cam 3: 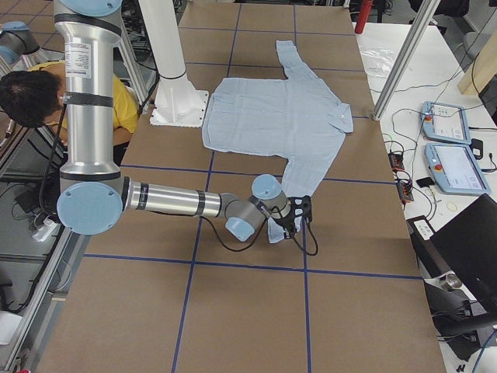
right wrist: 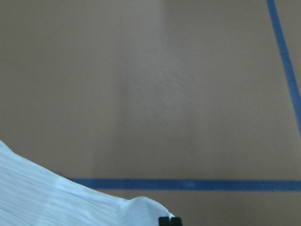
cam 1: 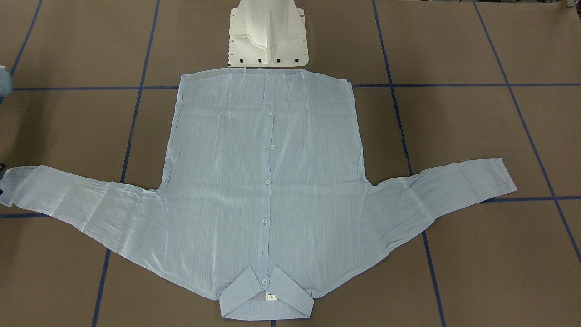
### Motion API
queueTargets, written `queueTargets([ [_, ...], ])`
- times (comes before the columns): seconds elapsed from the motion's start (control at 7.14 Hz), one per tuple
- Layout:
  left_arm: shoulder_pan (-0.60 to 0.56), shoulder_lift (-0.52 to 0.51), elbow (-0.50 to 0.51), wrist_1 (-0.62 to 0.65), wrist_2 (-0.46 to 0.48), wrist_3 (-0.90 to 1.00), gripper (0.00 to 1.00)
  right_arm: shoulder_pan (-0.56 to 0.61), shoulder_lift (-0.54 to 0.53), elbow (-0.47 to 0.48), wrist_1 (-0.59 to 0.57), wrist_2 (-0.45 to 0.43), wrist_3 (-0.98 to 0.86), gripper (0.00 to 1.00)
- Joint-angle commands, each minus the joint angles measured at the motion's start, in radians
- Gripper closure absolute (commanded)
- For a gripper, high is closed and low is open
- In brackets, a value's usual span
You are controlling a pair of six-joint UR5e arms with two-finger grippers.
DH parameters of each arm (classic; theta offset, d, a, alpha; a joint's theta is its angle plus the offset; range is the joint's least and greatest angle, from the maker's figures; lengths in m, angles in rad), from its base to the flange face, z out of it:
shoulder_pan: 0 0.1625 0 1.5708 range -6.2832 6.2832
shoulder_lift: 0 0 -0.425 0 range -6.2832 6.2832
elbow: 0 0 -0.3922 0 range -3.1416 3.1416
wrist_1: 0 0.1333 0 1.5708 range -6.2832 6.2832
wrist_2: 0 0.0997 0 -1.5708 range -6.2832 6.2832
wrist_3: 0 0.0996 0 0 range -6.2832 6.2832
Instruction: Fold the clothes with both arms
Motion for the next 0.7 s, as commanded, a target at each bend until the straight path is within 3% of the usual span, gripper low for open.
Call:
queueTargets([
  [0.0,0.0,0.002,-0.003,0.0,0.0,0.0,0.0,-0.023,0.151,0.29,-0.42,-0.01,0.123,1.0],
  [0.14,0.0,0.002,-0.002,0.0,0.0,-0.002,0.0,-0.096,0.252,0.37,-0.555,-0.052,0.238,1.0],
  [0.42,0.0,0.0,-0.002,0.0,0.0,-0.003,0.0,-0.324,0.575,0.315,-0.788,-0.303,0.497,1.0],
  [0.56,0.0,0.002,0.0,0.0,0.0,-0.003,0.0,-0.377,0.663,0.258,-0.795,-0.356,0.556,1.0],
])
